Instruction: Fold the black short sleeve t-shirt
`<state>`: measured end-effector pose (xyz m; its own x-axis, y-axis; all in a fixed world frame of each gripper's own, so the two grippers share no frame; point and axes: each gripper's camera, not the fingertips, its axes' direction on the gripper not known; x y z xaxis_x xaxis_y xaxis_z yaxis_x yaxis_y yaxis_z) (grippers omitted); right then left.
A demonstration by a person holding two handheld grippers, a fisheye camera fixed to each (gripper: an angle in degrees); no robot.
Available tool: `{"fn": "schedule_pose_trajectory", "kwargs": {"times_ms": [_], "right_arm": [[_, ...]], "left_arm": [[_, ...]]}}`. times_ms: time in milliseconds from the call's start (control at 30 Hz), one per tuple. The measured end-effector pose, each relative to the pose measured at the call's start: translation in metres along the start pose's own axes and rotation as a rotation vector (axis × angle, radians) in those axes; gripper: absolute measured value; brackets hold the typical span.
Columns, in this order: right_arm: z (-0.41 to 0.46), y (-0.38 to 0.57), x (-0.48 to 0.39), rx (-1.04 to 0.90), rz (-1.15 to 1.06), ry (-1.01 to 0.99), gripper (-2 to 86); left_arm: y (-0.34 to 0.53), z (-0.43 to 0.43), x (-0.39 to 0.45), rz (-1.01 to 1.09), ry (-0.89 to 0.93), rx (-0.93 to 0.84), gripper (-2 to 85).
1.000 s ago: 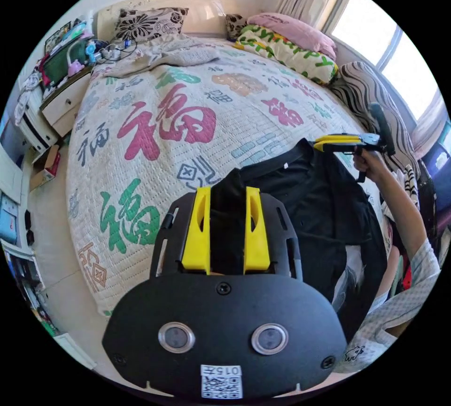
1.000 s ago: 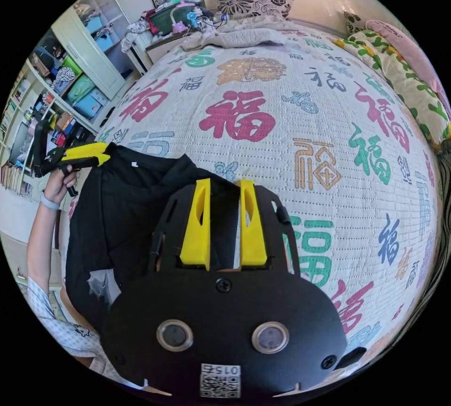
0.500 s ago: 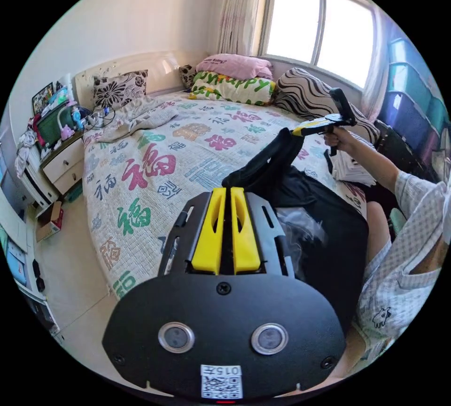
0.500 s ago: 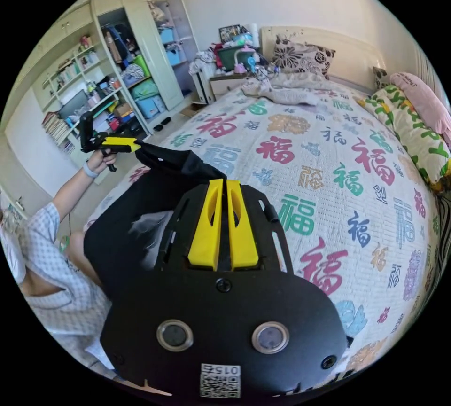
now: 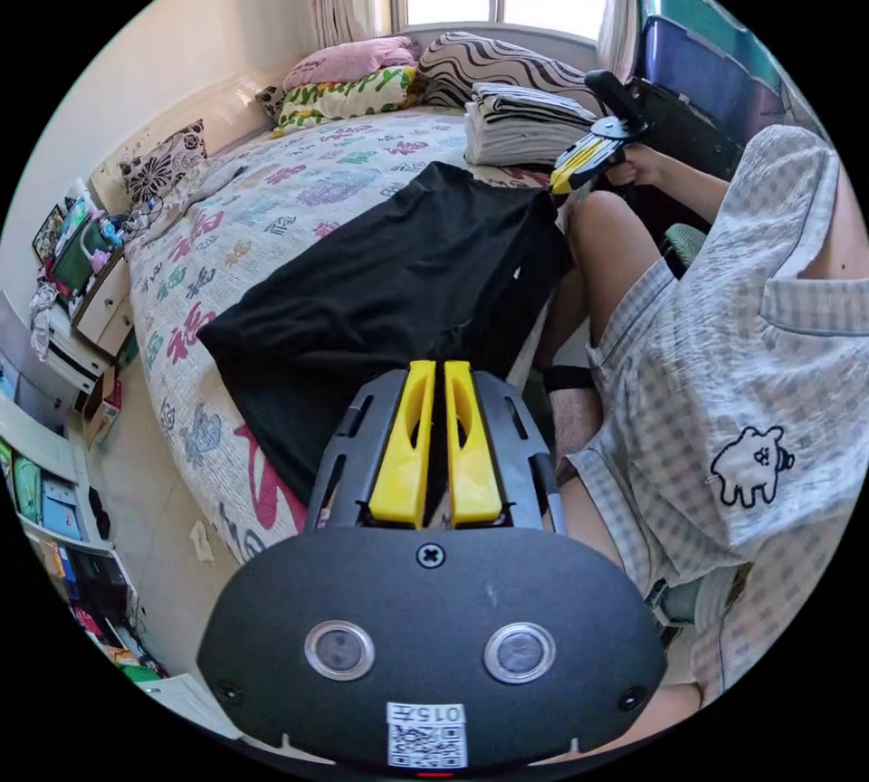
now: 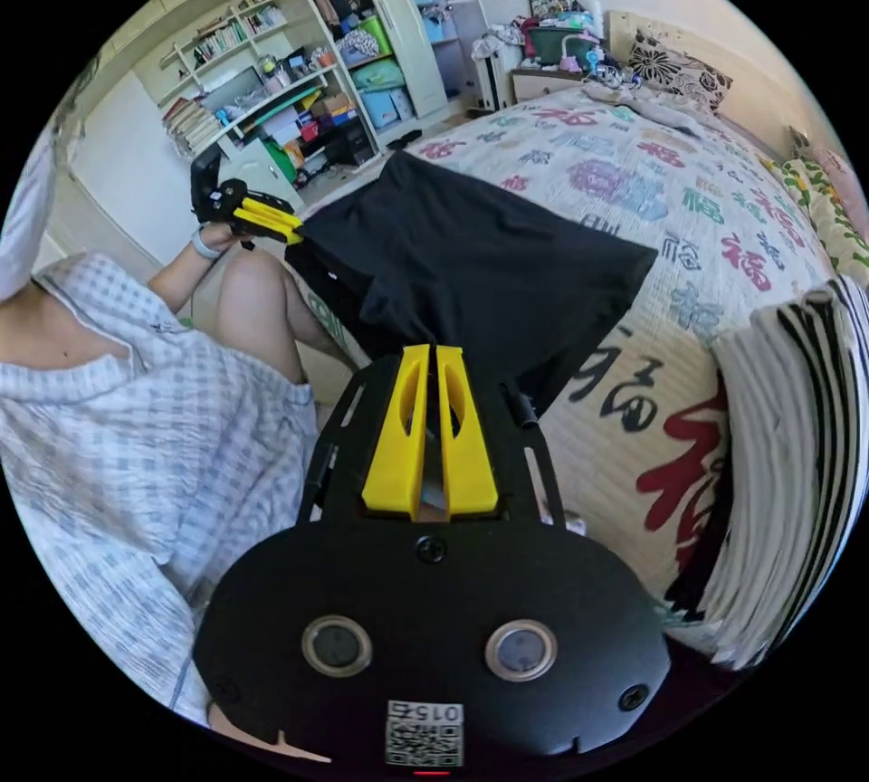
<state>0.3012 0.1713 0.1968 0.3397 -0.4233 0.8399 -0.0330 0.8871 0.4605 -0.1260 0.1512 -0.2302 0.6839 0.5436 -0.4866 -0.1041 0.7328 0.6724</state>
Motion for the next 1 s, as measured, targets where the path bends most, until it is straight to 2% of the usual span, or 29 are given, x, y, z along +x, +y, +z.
{"fn": "schedule_pose_trajectory", "kwargs": {"times_ms": [233, 300, 367, 533, 667, 867, 967, 1000], "right_arm": [[0.024, 0.031, 0.000, -0.126, 0.107, 0.024, 1.7], [0.010, 0.041, 0.003, -0.096, 0.120, 0.023, 3.3], [-0.006, 0.048, 0.011, -0.038, 0.154, 0.017, 4.9], [-0.042, 0.041, 0.062, 0.162, 0.321, 0.025, 8.1], [-0.038, 0.007, 0.114, 0.264, 0.449, 0.078, 9.5], [-0.004, -0.044, 0.164, 0.179, 0.526, 0.113, 12.5], [0.020, -0.053, 0.170, 0.044, 0.485, -0.014, 7.7], [0.022, -0.053, 0.166, 0.035, 0.458, 0.008, 3.4]], "left_arm": [[0.013, 0.015, 0.016, -0.049, -0.085, -0.152, 2.4], [0.019, 0.005, 0.008, -0.072, -0.061, -0.203, 3.4], [0.024, -0.016, -0.002, -0.092, -0.087, -0.160, 4.2], [0.017, -0.070, -0.083, -0.315, -0.151, 0.063, 8.2], [0.002, -0.064, -0.187, -0.588, -0.146, 0.208, 16.8], [-0.004, 0.004, -0.301, -0.818, -0.072, 0.080, 18.9], [-0.001, 0.025, -0.321, -0.825, 0.018, 0.043, 16.5], [-0.002, 0.022, -0.322, -0.809, -0.015, 0.031, 11.9]]}}
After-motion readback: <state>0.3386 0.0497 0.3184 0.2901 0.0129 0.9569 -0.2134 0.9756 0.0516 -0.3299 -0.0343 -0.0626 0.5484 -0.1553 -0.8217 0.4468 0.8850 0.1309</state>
